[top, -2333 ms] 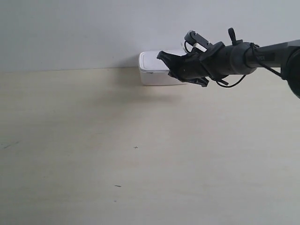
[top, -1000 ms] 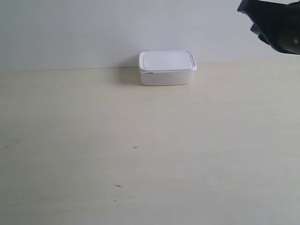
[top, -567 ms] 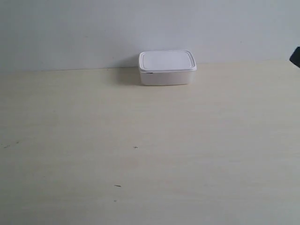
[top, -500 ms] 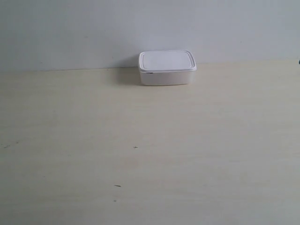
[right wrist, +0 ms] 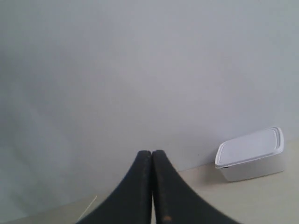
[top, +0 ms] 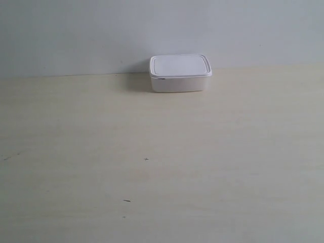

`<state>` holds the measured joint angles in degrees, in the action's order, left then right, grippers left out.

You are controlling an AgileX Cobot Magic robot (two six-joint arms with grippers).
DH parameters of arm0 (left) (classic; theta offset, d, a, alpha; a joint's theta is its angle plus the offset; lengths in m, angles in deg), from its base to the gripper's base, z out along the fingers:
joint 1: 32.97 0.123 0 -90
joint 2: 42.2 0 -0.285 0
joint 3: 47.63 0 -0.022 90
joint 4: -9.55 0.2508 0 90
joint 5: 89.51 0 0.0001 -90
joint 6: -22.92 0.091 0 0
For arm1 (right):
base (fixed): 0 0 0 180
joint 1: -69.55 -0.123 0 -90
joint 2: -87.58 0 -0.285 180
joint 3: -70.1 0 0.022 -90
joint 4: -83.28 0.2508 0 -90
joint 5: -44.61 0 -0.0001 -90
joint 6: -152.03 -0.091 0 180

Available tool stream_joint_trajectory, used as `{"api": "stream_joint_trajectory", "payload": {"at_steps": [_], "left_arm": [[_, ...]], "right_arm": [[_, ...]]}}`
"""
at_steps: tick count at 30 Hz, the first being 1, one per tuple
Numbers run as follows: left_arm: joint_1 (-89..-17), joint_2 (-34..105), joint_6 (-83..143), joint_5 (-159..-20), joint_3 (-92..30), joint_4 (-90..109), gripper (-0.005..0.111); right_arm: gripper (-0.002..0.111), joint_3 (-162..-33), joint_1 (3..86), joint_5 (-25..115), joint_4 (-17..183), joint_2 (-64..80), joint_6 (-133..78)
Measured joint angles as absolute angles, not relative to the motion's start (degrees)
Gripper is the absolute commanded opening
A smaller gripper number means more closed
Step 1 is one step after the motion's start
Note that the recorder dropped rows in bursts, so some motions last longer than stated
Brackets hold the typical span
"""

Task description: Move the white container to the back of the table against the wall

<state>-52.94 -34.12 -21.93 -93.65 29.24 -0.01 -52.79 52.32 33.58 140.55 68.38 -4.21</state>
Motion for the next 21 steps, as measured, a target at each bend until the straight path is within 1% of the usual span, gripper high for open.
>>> {"api": "stream_joint_trajectory", "payload": {"at_steps": [4,9,11,14,16,21], "left_arm": [[-52.94,-34.12,-17.43,-90.92,29.43,1.27,0.0],[-52.94,-34.12,-13.13,-91.64,29.43,1.91,0.0],[-52.94,-34.12,-11.54,-93.7,29.43,2.0,0.0],[-52.94,-34.12,-10.0,-103.04,29.43,1.86,0.0],[-52.94,-34.12,-9.88,-105.5,29.59,0.71,0.0],[-52.94,-34.12,-9.88,-106.66,29.6,-0.4,0.0]], "right_arm": [[0.0,-51.77,52.32,32.82,140.55,69.2,-4.21],[0.0,-47.27,52.32,32.7,140.55,69.2,-4.65],[0.0,-44.63,52.32,32.95,140.55,69.2,-5.71],[0.0,-37.64,52.32,35.76,140.55,69.2,-9.83],[0.0,-34.03,52.32,37.44,140.55,69.2,-10.86],[0.0,-32.92,52.32,37.82,139.23,69.2,-8.18]]}}
